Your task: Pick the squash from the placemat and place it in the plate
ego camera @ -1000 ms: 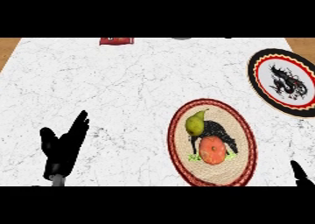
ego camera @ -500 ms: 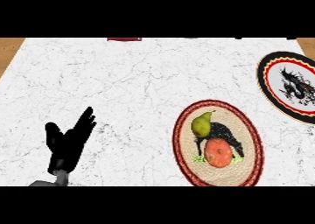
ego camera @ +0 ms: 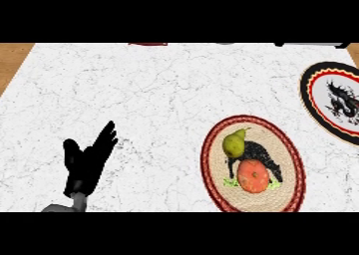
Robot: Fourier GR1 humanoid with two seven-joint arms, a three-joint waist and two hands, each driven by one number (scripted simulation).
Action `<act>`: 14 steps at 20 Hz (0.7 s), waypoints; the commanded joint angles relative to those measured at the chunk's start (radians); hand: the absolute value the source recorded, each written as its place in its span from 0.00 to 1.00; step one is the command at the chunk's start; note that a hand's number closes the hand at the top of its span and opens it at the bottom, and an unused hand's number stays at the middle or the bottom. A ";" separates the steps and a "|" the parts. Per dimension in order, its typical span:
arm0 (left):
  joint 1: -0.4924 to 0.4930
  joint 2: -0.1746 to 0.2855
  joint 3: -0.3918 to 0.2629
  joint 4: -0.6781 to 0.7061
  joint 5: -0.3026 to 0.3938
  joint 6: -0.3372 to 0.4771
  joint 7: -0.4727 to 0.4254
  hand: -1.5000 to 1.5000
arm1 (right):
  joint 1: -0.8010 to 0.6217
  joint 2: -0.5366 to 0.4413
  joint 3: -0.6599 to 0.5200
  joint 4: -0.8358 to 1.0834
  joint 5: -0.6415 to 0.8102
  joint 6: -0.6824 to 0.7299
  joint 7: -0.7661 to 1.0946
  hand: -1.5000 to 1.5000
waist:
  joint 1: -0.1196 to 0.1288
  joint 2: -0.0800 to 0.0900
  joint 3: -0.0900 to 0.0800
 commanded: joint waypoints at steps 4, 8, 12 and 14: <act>-0.023 -0.016 0.020 0.052 -0.006 0.003 0.008 0.50 | -0.320 0.179 0.120 0.081 0.281 0.274 0.353 0.00 | -0.019 -0.007 0.002; 0.032 -0.017 0.038 0.049 -0.001 -0.021 -0.050 0.50 | -0.356 0.255 0.129 0.261 0.227 0.243 0.281 0.00 | -0.036 -0.014 0.005; 0.059 -0.016 0.049 0.022 -0.014 -0.032 -0.042 0.50 | -0.440 0.323 0.130 0.275 0.235 0.315 0.303 0.00 | -0.039 -0.015 0.005; 0.030 -0.001 0.059 0.027 -0.025 -0.037 -0.022 0.50 | -0.563 0.386 0.092 0.370 0.254 0.343 0.331 0.00 | -0.037 -0.014 0.005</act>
